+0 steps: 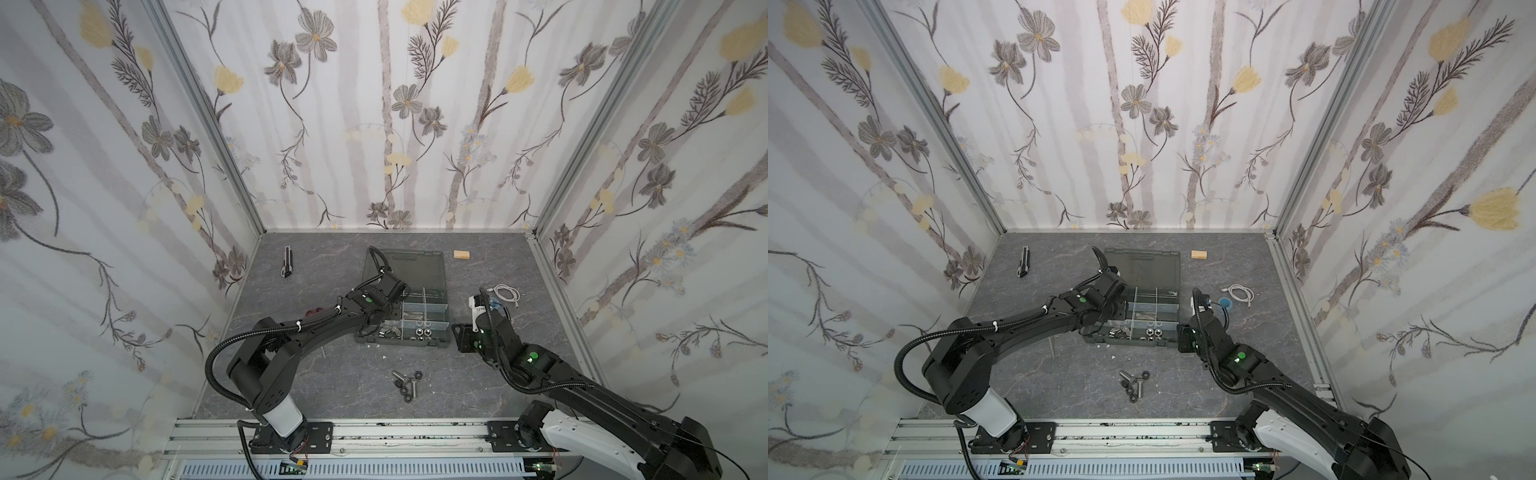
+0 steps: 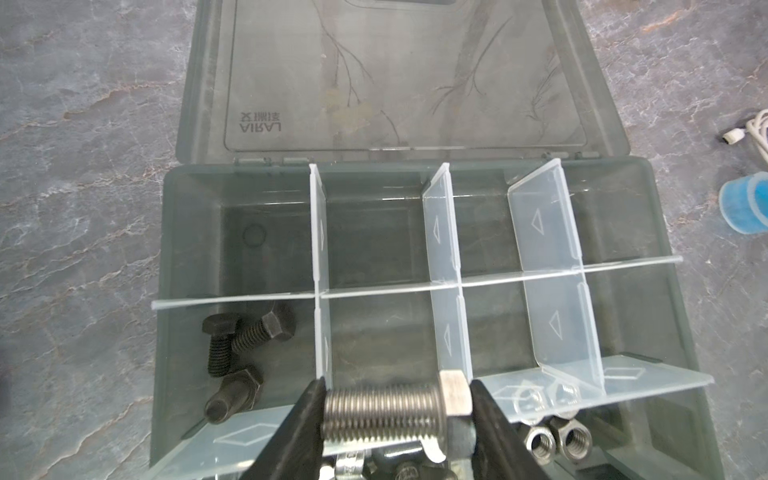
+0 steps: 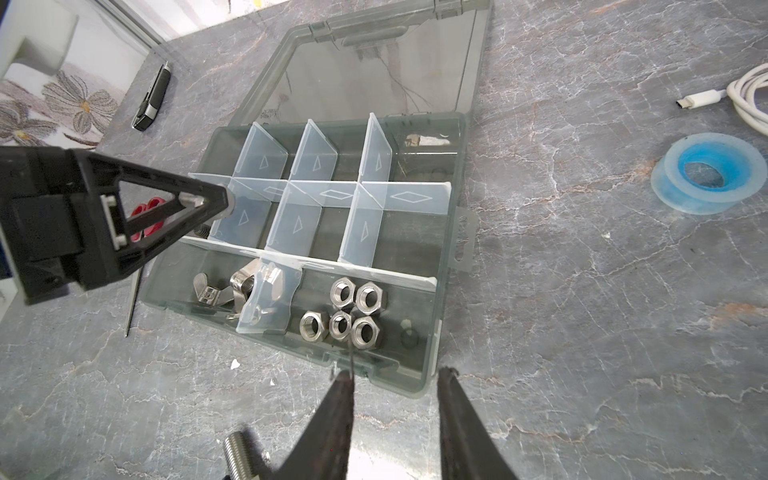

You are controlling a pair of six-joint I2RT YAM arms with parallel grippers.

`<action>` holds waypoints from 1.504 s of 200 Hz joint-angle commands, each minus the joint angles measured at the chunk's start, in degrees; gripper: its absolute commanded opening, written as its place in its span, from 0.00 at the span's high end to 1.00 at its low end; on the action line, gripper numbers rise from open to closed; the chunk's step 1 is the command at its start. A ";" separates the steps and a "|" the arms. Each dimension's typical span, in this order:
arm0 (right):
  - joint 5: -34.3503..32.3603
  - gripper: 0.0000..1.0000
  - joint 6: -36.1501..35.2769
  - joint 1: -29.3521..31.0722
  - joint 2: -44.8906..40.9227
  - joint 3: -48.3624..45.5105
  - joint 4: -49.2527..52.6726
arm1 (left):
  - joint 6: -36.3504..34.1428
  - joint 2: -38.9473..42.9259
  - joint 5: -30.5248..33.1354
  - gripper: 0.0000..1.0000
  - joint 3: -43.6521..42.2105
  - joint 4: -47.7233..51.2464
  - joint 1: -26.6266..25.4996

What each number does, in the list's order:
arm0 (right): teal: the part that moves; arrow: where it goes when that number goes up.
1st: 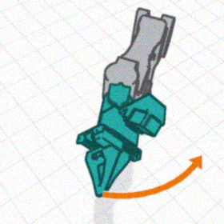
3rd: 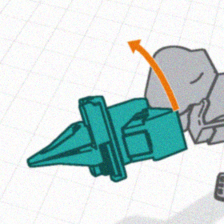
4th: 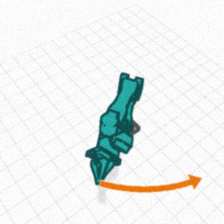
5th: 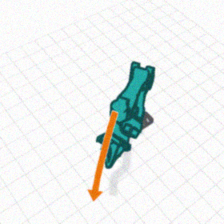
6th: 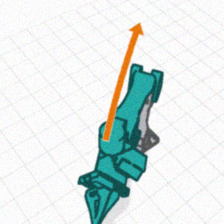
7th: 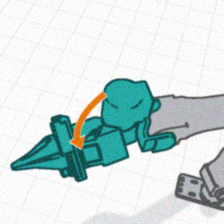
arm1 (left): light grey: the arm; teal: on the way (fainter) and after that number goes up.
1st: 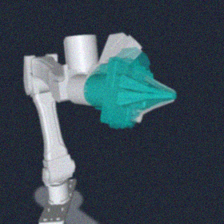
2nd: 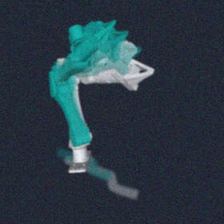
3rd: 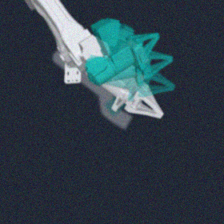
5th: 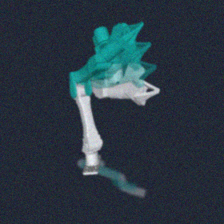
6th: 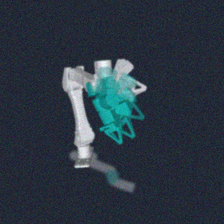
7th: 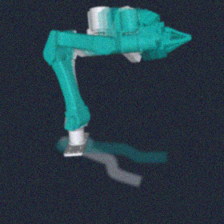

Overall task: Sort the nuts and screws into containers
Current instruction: 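Carry the silver bolt into the black-bolt compartment, open left gripper, then raise the left gripper off the box while the right gripper lowers to the pile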

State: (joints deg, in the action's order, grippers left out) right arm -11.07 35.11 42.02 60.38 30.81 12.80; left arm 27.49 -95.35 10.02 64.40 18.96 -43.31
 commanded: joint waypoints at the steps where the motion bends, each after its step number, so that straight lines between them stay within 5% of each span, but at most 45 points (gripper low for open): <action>1: -1.50 0.65 1.31 0.01 -0.89 -0.44 -0.54 | -1.47 -1.70 -0.33 0.50 1.47 -1.73 0.41; 98: -1.96 0.64 1.48 -0.26 -2.10 -0.64 0.73 | -0.66 -2.85 -1.19 0.35 1.43 -2.72 0.53; 301: 5.18 0.64 2.38 0.91 -1.40 -4.49 -0.17 | 1.02 2.46 -0.11 0.32 -0.94 -2.97 0.72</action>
State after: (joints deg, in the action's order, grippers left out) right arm -7.40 37.01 42.09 58.24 26.41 14.92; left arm 27.51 -93.80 8.95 63.90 16.56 -42.68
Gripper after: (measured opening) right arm 0.361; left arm 0.677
